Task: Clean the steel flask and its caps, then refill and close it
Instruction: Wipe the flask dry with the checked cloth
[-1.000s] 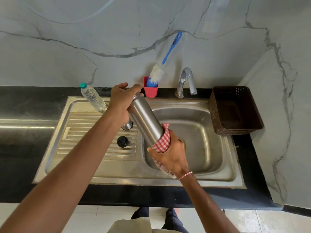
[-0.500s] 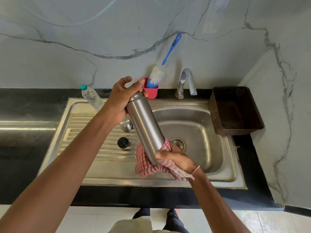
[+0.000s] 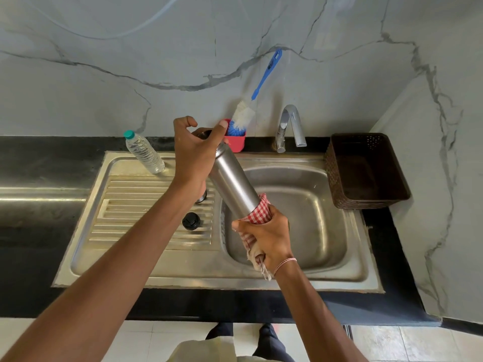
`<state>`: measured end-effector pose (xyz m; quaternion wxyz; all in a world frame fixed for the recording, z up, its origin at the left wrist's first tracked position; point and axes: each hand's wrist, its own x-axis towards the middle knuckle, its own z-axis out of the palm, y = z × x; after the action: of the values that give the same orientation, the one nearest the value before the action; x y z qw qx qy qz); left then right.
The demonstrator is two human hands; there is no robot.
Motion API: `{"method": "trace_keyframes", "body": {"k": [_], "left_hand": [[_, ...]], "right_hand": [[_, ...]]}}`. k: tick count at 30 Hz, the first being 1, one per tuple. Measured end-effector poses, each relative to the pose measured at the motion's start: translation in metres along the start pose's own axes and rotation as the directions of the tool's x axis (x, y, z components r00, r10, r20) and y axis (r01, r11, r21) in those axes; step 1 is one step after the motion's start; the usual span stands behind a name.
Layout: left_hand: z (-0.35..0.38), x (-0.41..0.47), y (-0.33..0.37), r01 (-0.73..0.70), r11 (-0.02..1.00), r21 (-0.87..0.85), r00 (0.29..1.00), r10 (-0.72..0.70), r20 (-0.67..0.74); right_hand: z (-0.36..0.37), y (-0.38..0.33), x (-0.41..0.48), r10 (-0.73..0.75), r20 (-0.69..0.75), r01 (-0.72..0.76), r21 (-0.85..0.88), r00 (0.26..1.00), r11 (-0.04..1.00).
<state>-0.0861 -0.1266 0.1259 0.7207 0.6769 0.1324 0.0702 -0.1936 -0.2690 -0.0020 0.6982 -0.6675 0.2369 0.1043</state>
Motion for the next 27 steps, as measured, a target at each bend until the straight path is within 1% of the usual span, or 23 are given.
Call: {"method": "trace_keyframes", "body": {"k": [1,3,5,8,10,12,13,14,16,18,20,23,24,27], "left_hand": [[0.001,-0.001,0.000,-0.024,1.000,0.007,1.000,0.024,0.009],[0.005,-0.003,0.002,-0.079,0.997,0.019,0.996,0.078,0.043],[0.006,-0.003,0.004,-0.119,0.993,0.022,0.990,0.117,0.078],[-0.001,0.005,0.011,-0.099,0.995,0.020,0.993,0.097,0.063],[-0.010,0.015,0.020,-0.042,0.999,-0.017,0.999,0.043,0.025],[-0.017,0.025,0.031,0.000,0.997,-0.079,1.000,-0.001,-0.010],[-0.019,0.028,0.036,0.001,0.994,-0.106,1.000,-0.004,-0.026],[-0.019,0.030,0.039,-0.009,0.993,-0.121,0.999,0.005,-0.039],[-0.016,0.030,0.042,-0.035,0.993,-0.115,0.998,0.029,-0.051],[-0.010,0.028,0.041,-0.047,0.995,-0.090,0.997,0.041,-0.062],[-0.004,0.025,0.039,-0.041,0.996,-0.082,0.996,0.034,-0.079],[0.000,0.019,0.037,-0.043,0.996,-0.072,0.994,0.035,-0.099],[0.001,0.017,0.037,-0.041,0.996,-0.075,0.994,0.033,-0.103],[0.004,0.010,0.034,-0.052,0.995,-0.083,0.994,0.044,-0.097]], "right_hand": [[-0.001,-0.001,0.001,0.043,0.010,-0.043,0.043,0.999,0.998],[-0.002,0.000,0.004,0.120,0.023,-0.121,0.069,0.993,0.990],[-0.003,0.002,0.005,0.159,0.031,-0.161,0.085,0.987,0.983],[-0.011,0.001,0.004,0.143,0.057,-0.150,0.158,0.988,0.976],[-0.017,-0.001,0.003,0.097,0.118,-0.129,0.308,0.988,0.943],[-0.022,-0.004,0.001,0.104,0.193,-0.188,0.495,0.976,0.849],[-0.023,-0.006,0.000,0.126,0.258,-0.258,0.582,0.958,0.771],[-0.023,-0.008,-0.001,0.128,0.342,-0.336,0.663,0.931,0.669],[-0.018,-0.015,-0.003,0.095,0.451,-0.436,0.756,0.887,0.489],[-0.009,-0.020,-0.005,0.088,0.464,-0.459,0.797,0.881,0.392],[0.001,-0.023,-0.003,0.078,0.457,-0.455,0.826,0.886,0.332],[0.008,-0.022,0.006,0.090,0.461,-0.466,0.840,0.883,0.277],[0.009,-0.022,0.007,0.084,0.460,-0.464,0.844,0.884,0.270],[0.013,-0.026,0.006,0.042,0.448,-0.440,0.848,0.893,0.295]]}}
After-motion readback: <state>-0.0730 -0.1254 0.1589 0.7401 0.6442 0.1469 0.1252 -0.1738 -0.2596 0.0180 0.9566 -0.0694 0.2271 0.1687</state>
